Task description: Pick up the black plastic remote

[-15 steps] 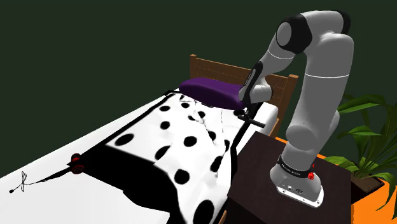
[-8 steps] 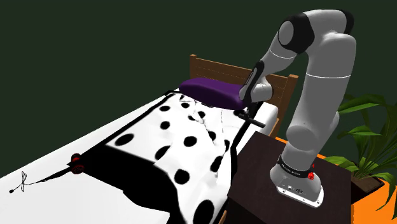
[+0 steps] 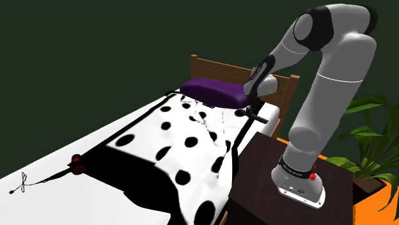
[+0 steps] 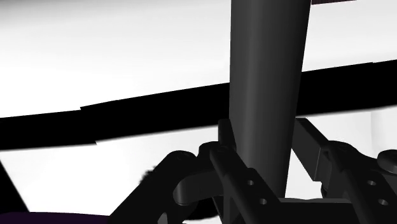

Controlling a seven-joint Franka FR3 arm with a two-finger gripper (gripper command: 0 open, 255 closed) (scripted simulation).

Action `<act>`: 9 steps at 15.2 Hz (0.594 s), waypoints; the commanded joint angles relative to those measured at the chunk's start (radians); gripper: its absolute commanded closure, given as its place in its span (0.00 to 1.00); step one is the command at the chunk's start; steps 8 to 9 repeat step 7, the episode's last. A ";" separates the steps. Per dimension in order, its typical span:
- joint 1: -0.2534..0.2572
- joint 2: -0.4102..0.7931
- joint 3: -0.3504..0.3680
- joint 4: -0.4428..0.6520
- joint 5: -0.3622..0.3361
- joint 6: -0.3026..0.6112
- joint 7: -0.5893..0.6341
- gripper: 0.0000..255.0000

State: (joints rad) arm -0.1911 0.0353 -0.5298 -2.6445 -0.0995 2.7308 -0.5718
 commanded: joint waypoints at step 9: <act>-0.007 -0.106 -0.006 0.009 -0.090 -0.105 0.059 1.00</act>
